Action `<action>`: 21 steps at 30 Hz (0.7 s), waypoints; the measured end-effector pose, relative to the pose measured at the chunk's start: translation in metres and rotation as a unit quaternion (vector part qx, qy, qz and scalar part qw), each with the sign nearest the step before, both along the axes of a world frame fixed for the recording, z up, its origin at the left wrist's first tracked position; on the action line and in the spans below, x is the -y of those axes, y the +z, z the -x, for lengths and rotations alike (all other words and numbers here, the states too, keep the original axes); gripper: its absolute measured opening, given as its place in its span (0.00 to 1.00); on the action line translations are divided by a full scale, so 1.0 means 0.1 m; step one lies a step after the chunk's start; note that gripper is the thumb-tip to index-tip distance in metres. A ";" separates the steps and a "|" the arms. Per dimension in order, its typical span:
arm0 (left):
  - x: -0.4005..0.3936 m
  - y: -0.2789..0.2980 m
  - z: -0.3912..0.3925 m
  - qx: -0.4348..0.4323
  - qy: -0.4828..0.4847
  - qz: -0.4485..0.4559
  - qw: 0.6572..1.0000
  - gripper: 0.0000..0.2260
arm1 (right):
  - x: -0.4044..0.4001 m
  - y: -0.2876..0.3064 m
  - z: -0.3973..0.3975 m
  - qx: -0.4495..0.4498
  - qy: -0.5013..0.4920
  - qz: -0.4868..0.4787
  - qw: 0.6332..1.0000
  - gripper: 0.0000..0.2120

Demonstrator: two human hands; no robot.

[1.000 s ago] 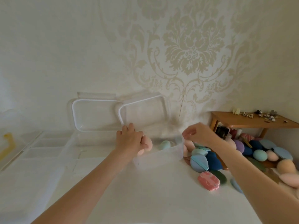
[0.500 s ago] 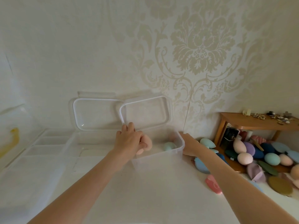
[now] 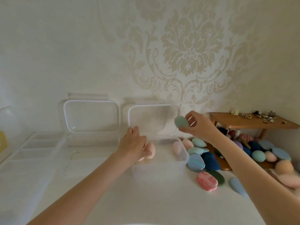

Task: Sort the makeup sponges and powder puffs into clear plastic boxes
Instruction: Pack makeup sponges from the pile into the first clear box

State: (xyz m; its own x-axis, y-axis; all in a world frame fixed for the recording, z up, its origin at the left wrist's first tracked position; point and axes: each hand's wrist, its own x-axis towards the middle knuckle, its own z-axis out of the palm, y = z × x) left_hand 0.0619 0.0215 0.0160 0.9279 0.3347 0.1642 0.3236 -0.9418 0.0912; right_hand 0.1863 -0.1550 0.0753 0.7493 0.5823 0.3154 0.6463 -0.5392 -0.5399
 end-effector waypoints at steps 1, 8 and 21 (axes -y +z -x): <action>0.03 0.00 0.00 -0.001 -0.001 -0.003 1.000 0.19 | 0.02 0.00 0.05 0.010 0.007 0.020 1.000 0.13; 0.22 0.04 0.03 -0.006 -0.010 -0.047 0.999 0.19 | -0.01 -0.11 0.30 0.008 0.071 0.207 0.976 0.16; 0.19 -0.05 -0.02 0.030 -0.085 -0.051 0.995 0.20 | -0.50 -0.46 0.40 -0.045 -0.003 0.198 0.979 0.15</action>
